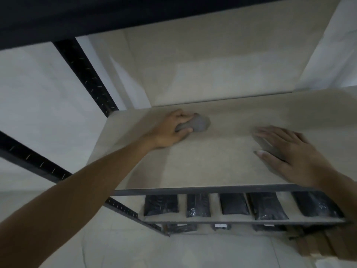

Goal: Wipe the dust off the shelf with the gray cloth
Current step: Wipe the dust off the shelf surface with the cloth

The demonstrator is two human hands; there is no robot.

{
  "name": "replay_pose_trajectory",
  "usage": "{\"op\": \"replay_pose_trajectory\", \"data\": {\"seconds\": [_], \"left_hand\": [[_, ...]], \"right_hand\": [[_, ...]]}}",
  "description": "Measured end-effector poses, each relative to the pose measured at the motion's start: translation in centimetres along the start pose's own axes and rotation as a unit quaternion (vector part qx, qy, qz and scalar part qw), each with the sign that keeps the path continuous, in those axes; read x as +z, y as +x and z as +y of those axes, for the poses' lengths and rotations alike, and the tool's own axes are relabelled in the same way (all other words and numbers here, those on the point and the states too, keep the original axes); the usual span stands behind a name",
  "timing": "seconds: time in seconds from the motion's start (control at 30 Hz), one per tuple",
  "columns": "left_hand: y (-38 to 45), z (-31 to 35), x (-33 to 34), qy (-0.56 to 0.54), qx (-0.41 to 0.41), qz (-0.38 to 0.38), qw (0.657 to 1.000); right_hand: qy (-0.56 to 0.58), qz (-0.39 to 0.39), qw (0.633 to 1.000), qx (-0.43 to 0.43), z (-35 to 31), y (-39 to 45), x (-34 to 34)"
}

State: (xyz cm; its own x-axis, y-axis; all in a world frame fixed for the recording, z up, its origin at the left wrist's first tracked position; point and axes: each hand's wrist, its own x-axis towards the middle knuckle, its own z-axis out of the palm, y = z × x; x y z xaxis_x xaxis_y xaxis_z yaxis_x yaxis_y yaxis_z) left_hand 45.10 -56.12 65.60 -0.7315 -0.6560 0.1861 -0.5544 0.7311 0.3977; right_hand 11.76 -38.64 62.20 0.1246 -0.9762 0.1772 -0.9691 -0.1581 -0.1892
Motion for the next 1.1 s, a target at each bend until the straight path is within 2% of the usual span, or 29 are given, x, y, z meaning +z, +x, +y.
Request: {"op": "replay_pose_trajectory", "data": {"seconds": [0.1, 0.23, 0.37, 0.57, 0.83, 0.97, 1.1], "left_hand": [[-0.4, 0.7, -1.3, -0.001, 0.031, -0.059, 0.998], [2.4, -1.3, -3.7, 0.043, -0.019, 0.007, 0.999], [1.7, -1.5, -1.6, 0.041, -0.051, 0.038, 0.997], [-1.6, 1.2, -0.2, -0.013, -0.047, 0.011, 0.999], [-7.7, 6.8, 1.3, -0.043, 0.022, -0.034, 0.998], [-11.6, 9.6, 1.4, -0.109, 0.076, -0.079, 0.988], [-8.4, 7.1, -1.0, -0.109, 0.015, 0.007, 0.994]], "right_hand": [[0.000, 0.005, 1.000, 0.002, -0.1, 0.1, -0.4], [0.003, 0.004, 1.000, -0.002, -0.3, 0.3, -0.5], [0.005, 0.006, 1.000, -0.001, -0.4, 0.0, -0.6], [0.006, 0.001, 1.000, 0.006, -0.5, -0.1, -0.7], [0.007, 0.007, 1.000, 0.006, -0.6, -0.4, -0.6], [0.011, -0.006, 1.000, 0.002, -0.5, -0.2, -0.8], [0.014, -0.002, 1.000, 0.006, -0.5, -0.1, -0.8]]}}
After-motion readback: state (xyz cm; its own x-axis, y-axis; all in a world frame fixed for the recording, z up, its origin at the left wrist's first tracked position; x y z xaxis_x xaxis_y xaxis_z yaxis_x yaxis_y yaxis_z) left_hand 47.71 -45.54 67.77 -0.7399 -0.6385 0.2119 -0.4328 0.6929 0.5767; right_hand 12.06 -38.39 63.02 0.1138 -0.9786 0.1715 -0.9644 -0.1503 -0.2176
